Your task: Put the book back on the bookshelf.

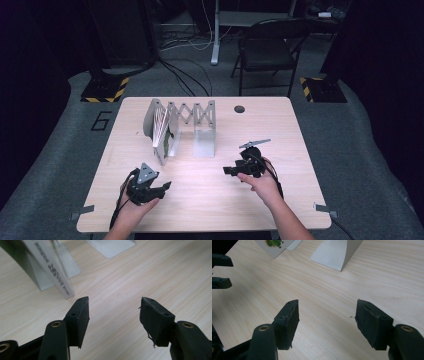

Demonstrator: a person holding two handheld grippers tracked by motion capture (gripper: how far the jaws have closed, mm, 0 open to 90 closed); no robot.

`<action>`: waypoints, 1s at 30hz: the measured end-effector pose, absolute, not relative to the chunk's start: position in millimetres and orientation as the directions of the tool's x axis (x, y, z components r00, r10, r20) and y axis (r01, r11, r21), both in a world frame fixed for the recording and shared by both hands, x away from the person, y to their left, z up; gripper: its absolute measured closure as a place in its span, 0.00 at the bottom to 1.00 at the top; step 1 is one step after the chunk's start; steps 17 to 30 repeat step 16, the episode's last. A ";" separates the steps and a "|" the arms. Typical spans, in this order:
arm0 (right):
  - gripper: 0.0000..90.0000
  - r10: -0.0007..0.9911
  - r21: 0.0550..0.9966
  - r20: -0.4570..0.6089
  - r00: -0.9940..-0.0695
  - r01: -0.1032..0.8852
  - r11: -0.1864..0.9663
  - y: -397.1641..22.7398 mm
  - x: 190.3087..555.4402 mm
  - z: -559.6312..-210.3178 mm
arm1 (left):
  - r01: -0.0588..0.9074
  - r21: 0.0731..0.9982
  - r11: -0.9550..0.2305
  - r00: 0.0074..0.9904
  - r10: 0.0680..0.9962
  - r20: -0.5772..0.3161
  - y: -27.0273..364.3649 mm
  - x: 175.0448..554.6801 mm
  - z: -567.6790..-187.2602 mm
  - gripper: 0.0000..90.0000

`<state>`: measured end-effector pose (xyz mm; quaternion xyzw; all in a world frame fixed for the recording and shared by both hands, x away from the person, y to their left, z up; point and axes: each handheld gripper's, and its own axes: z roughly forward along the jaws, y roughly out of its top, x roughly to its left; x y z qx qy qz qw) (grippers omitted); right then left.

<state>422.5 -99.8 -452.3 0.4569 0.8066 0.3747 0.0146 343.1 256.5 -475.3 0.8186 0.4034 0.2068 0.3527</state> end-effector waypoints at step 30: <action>0.39 0.765 0.605 0.278 -0.580 0.725 0.330 -98.3 423.8 -461.4 | 0.542 0.718 -0.438 0.576 0.815 0.062 264.6 353.1 -489.0 0.47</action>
